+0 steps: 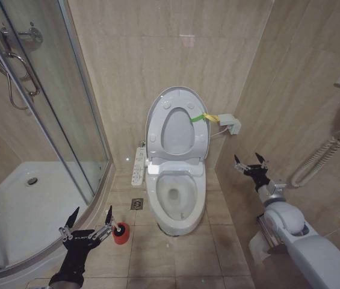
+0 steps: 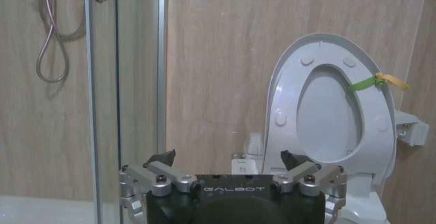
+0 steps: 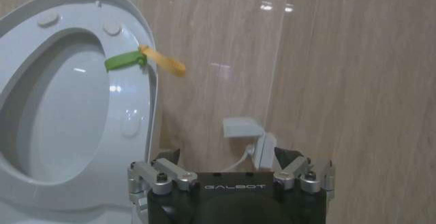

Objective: Open the toilet lid, clean the toilet bowl with a toilet brush, close the toilet lid, and flush.

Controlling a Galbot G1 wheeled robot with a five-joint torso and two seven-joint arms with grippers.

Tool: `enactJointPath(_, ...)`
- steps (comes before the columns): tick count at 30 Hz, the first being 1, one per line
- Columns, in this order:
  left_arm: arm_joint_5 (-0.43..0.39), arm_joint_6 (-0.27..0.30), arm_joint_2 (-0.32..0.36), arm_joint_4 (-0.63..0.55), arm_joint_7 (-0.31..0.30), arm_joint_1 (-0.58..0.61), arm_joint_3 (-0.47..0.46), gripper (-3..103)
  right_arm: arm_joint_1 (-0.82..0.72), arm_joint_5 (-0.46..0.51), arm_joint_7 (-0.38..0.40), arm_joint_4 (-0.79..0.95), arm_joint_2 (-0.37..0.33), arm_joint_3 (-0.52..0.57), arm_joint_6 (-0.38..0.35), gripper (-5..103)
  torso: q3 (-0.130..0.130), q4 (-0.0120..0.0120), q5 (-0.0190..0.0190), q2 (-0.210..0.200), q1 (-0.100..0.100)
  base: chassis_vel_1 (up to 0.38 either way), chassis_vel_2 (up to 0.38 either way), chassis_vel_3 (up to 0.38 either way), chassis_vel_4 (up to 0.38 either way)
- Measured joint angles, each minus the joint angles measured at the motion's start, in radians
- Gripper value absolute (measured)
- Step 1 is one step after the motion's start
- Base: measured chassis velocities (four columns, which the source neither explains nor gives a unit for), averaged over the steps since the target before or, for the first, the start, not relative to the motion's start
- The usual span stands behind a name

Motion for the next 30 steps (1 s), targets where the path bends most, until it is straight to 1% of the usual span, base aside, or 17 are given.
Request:
enactJointPath(1,0.000,0.000,0.000,0.000,0.000,0.000,0.000,100,0.000,0.000,0.000,0.000,0.000,0.000,0.000,94,0.000,0.0000,0.0000,0.000,0.000,0.000,0.000,0.000,0.000)
enactJointPath(6,0.000,0.000,0.000,0.000,0.000,0.000,0.000,100,-0.037,-0.024,0.000,0.001,0.054,0.012,0.010,94,0.000,0.0002,-0.0001,0.000,0.000,0.000,0.000,0.000,0.000)
enactJointPath(7,0.000,0.000,0.000,0.000,0.000,0.000,0.000,100,-0.037,-0.024,0.000,0.001,0.054,0.012,0.010,94,0.000,0.0002,-0.0001,0.000,0.000,0.000,0.000,0.000,0.000)
enactJointPath(12,0.000,0.000,0.000,0.000,0.000,0.000,0.000,100,-0.078,-0.059,0.000,0.004,0.120,0.022,0.027,94,0.000,0.0001,-0.0001,0.000,0.000,0.000,0.000,0.000,0.000)
enactJointPath(18,0.000,0.000,0.000,0.000,0.000,0.000,0.000,100,-0.110,-0.089,-0.007,0.001,0.161,0.028,0.049,94,0.000,0.0001,0.0000,0.000,0.000,0.000,0.000,0.000,0.000)
enactJointPath(30,0.000,0.000,0.000,0.000,0.000,0.000,0.000,100,-0.142,-0.139,-0.030,-0.025,0.202,0.035,0.095,94,0.000,0.0001,0.0001,0.000,0.000,0.000,0.000,0.000,0.000)
